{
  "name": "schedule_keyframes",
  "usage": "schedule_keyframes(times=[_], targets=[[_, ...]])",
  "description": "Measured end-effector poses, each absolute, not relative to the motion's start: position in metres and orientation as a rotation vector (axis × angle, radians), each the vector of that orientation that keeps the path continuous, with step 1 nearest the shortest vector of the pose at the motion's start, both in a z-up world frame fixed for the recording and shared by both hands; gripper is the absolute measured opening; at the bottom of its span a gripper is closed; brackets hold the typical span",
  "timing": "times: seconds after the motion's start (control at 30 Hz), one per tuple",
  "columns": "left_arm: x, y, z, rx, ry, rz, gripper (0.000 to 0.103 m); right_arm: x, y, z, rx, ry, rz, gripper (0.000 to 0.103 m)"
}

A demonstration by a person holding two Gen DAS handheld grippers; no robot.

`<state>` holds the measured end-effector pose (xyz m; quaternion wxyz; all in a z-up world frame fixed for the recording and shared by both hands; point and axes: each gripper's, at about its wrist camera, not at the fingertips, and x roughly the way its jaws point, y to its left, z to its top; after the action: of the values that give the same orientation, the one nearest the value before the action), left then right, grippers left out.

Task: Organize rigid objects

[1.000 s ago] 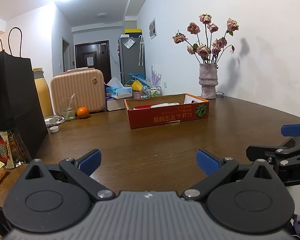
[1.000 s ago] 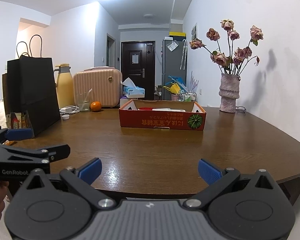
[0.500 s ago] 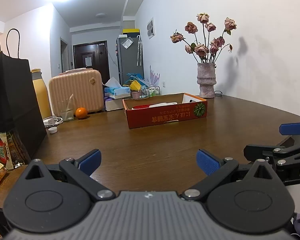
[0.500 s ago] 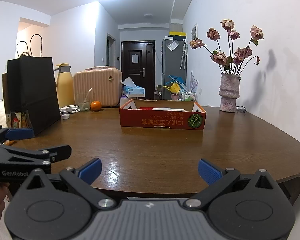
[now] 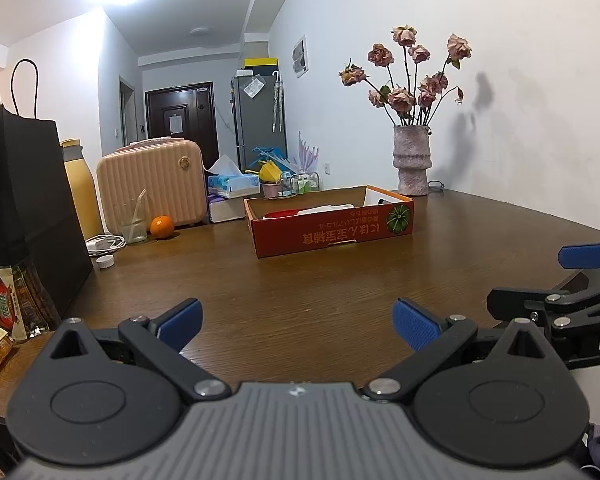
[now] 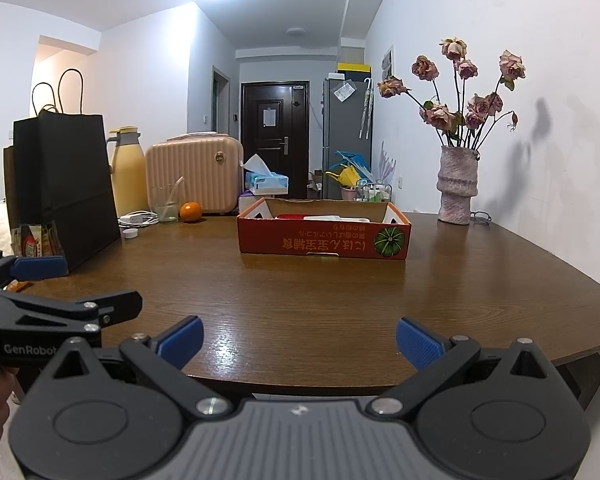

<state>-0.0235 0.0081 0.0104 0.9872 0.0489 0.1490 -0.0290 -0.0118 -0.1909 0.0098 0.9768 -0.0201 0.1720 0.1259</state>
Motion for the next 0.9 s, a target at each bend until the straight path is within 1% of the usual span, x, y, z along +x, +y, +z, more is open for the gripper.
schedule_keyframes(times=[0.9], targets=[[-0.0236, 0.0074, 0.0106, 0.099, 0.3, -0.058, 0.103, -0.0109, -0.1929, 0.009, -0.04, 0.353, 0.247, 0.103]])
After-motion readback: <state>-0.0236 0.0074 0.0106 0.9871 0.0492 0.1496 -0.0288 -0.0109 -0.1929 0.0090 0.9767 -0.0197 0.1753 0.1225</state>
